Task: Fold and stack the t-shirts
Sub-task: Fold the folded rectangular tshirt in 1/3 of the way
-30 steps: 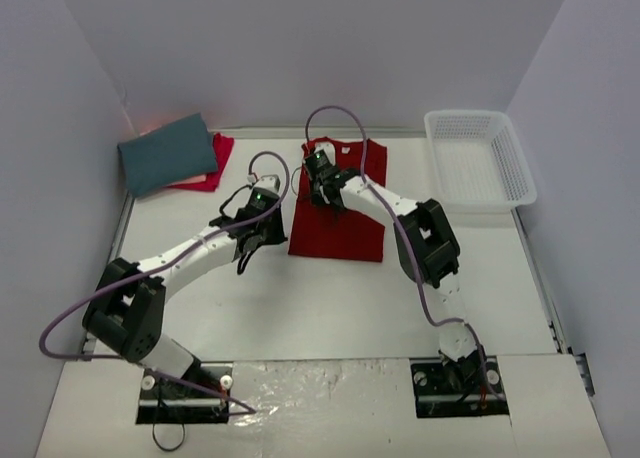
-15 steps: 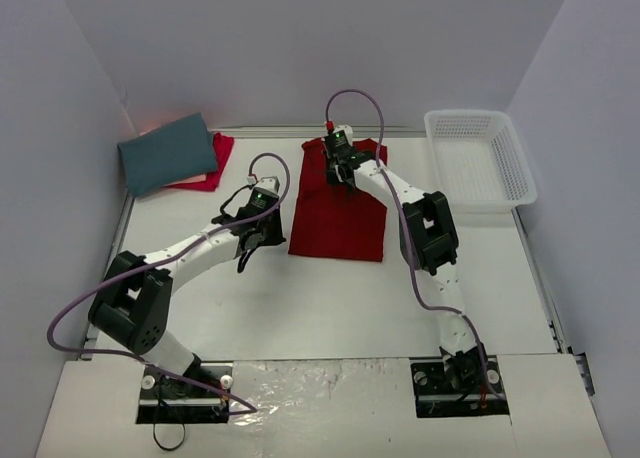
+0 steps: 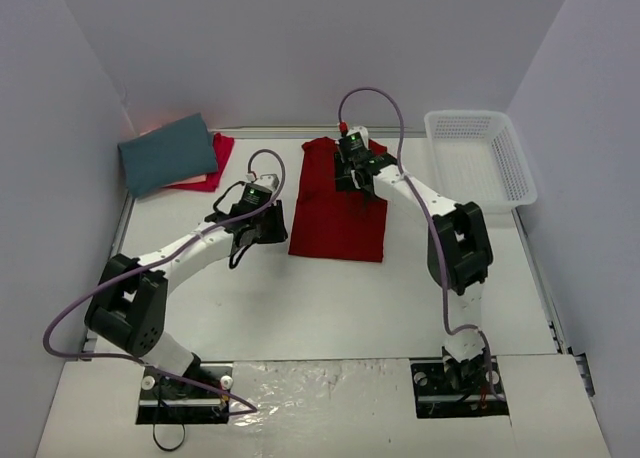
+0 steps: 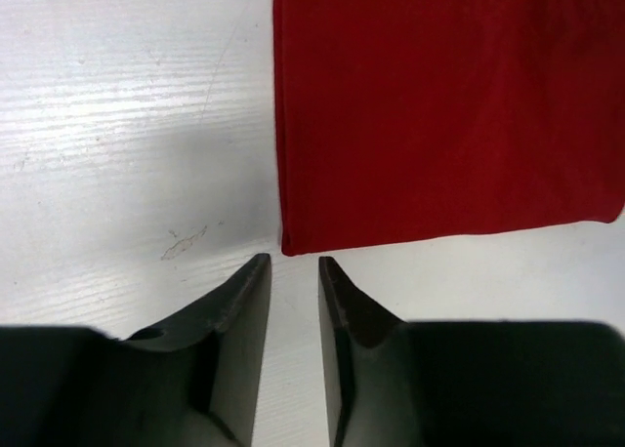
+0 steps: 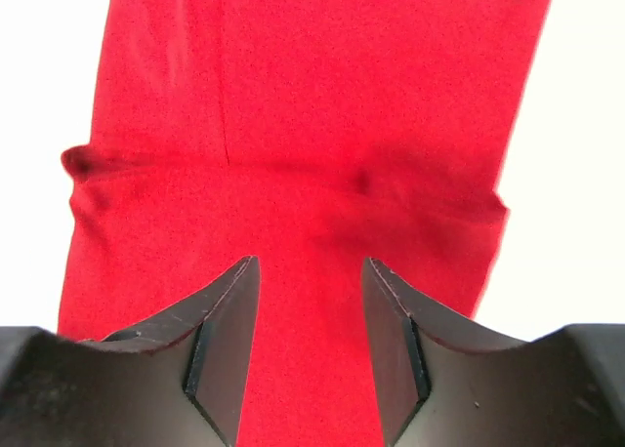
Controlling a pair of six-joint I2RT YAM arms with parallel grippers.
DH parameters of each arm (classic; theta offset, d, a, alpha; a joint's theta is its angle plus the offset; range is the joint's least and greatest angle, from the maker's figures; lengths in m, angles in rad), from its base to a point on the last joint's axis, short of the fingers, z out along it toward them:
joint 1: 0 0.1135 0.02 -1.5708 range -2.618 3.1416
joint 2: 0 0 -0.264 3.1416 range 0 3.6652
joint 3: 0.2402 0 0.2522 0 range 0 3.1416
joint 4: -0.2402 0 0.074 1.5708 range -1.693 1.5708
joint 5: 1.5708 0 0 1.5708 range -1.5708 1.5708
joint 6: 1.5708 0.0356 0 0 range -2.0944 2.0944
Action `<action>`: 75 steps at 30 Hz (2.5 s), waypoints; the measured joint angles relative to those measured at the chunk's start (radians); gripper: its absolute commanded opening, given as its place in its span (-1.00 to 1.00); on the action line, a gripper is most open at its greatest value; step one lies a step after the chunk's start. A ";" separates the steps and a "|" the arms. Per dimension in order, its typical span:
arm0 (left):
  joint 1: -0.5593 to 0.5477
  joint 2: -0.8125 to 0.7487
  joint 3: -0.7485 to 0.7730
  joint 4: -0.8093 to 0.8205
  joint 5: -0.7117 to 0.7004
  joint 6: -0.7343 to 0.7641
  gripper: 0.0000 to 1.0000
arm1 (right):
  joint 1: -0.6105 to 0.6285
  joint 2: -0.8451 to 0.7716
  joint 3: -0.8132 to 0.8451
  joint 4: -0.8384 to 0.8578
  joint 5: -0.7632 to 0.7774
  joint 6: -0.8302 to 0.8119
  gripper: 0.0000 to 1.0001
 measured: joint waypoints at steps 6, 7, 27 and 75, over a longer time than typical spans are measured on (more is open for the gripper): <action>0.045 -0.056 -0.001 0.008 0.090 0.003 -0.31 | 0.003 -0.315 -0.267 0.013 0.023 0.049 -0.13; 0.050 -0.066 -0.004 0.012 0.099 0.003 -0.30 | 0.004 -0.359 -0.307 0.013 0.024 0.062 -0.13; 0.117 -0.002 -0.240 0.277 0.311 -0.007 -0.29 | 0.005 -0.716 -0.900 0.116 -0.030 0.316 -0.15; 0.169 0.236 -0.222 0.534 0.553 -0.075 -0.95 | -0.031 -0.706 -1.049 0.254 -0.062 0.393 -0.13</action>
